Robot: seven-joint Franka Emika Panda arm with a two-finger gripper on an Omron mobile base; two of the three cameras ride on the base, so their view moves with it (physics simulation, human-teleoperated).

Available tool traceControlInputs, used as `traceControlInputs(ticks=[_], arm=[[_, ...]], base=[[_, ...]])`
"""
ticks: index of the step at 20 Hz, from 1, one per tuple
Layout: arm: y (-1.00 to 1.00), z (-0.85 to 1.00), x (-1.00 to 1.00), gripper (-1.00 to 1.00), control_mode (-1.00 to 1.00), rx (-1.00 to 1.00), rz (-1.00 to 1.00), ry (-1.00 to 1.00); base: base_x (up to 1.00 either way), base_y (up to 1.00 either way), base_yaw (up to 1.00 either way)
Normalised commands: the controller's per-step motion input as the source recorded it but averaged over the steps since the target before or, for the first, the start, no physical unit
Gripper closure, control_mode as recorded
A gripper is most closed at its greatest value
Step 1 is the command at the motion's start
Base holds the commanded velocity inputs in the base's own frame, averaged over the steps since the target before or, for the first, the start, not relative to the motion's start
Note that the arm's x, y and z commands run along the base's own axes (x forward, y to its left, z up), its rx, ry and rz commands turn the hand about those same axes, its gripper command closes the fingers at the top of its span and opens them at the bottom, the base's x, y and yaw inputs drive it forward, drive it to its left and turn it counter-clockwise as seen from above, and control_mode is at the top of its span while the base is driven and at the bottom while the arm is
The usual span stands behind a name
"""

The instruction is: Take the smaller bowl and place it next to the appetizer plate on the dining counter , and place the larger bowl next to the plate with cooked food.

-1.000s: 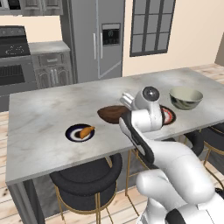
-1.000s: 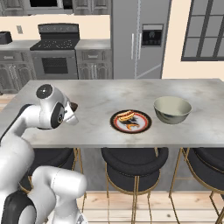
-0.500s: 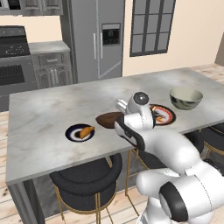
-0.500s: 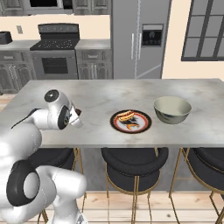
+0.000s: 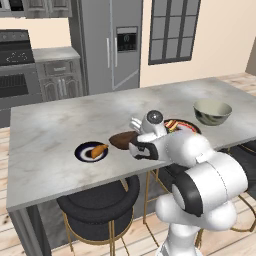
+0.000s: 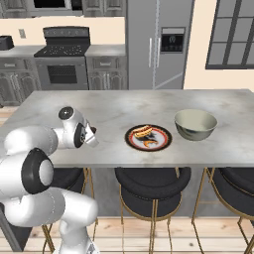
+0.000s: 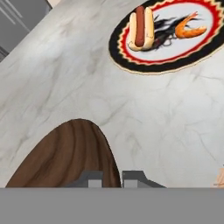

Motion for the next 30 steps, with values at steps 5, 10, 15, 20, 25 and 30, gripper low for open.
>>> traceControlInputs(ticks=[5, 10, 15, 20, 25, 30], arm=[[0.00, -0.30, 0.47, 1.00, -1.00, -0.01, 0.00, 0.01], [0.01, -0.25, 0.53, 1.00, -1.00, -0.02, 0.00, 0.00], [0.12, -0.27, 0.52, 1.00, -1.00, -0.03, 0.00, 0.00], [0.38, -0.32, 0.24, 1.00, -1.00, -0.08, 0.00, 0.00], [0.55, -0.39, 0.03, 1.00, -1.00, -0.10, 0.00, 0.00], [-0.29, 0.35, 0.16, -1.00, -1.00, -0.01, -0.03, 0.09]], base=[[0.00, 0.00, 0.00], [0.00, 0.00, 0.00], [0.00, 0.00, 0.00], [0.00, 0.00, 0.00], [0.00, 0.00, 0.00], [0.00, 0.00, 0.00]])
